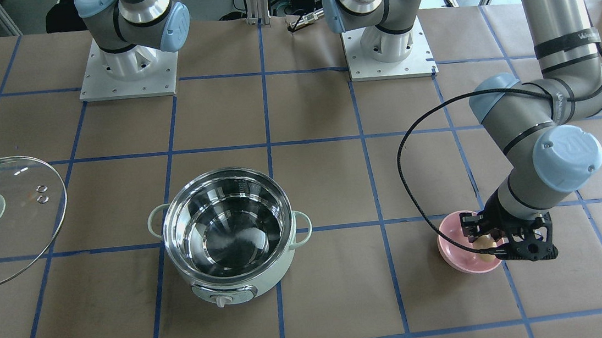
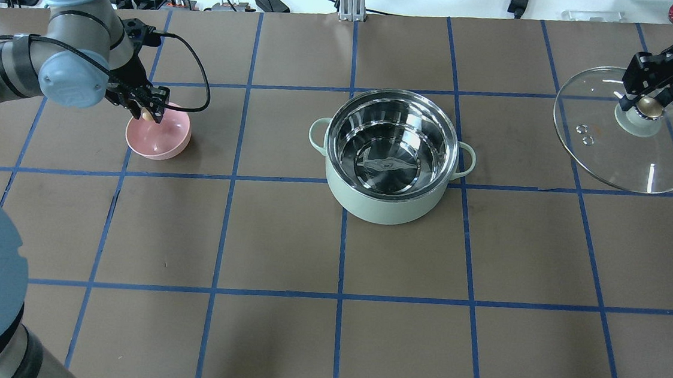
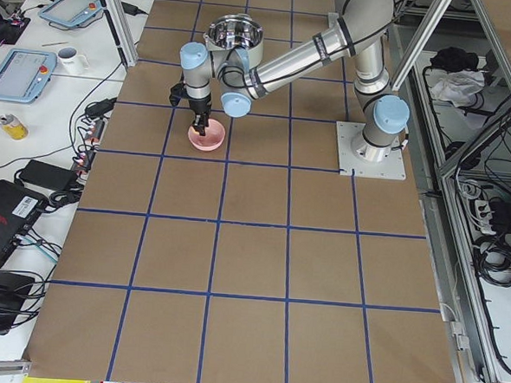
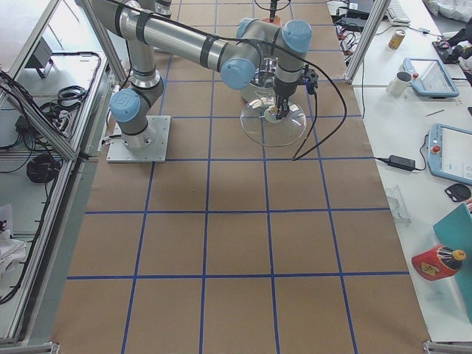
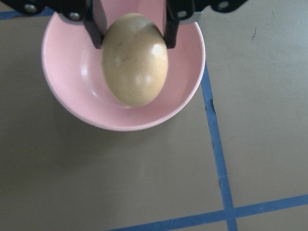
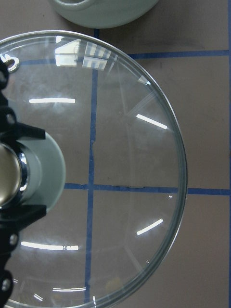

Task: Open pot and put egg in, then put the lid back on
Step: 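Lift the egg from the bowl with the left gripper and carry it toward the pot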

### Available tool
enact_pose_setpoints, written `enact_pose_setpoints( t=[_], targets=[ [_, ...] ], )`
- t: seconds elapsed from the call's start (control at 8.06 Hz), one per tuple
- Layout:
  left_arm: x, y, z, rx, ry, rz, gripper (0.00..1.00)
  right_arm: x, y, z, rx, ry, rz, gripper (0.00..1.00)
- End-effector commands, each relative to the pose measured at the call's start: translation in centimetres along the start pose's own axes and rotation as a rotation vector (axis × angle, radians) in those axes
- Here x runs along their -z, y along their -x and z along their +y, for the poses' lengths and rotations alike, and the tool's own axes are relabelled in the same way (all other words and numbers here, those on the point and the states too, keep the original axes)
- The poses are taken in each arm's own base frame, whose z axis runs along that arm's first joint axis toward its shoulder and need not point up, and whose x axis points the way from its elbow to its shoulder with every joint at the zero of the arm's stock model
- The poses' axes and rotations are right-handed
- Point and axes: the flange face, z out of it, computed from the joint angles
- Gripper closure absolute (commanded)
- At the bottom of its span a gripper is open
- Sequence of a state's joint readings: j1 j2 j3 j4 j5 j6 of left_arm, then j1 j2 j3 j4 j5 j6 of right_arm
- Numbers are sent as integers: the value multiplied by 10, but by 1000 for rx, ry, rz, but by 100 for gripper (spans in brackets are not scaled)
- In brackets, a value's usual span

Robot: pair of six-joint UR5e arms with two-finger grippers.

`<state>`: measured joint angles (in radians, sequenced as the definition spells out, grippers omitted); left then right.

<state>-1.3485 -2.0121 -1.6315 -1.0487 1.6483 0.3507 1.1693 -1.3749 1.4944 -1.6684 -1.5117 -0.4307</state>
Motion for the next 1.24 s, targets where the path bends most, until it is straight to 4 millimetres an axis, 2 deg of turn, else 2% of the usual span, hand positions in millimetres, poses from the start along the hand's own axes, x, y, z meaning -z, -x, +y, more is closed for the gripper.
enact_pose_setpoints(
  t=[0.0,0.12,0.25,0.37,0.62,0.87,0.99,1.12],
  targets=[
    [62,-15,25,59,22,11,87,-6,-10,0,9,8,-5,100],
    [82,-42,23,69,25,13,87,-8,-10,-1,8,9,-10,100],
    [102,-82,17,45,7,7,87,-8,-10,-1,7,7,-10,100],
    [117,-112,12,59,-21,5,87,-8,-10,-1,7,3,-13,100],
    [139,-181,13,57,-60,12,86,-9,-11,-1,9,6,-6,100],
    [176,-254,14,58,-128,101,85,-13,-11,-1,8,11,-8,100],
    [186,-281,16,62,-147,111,85,-17,-12,-3,8,18,-12,100],
    [187,-303,21,63,-151,119,85,-19,-13,-3,8,20,-11,100]
  ],
)
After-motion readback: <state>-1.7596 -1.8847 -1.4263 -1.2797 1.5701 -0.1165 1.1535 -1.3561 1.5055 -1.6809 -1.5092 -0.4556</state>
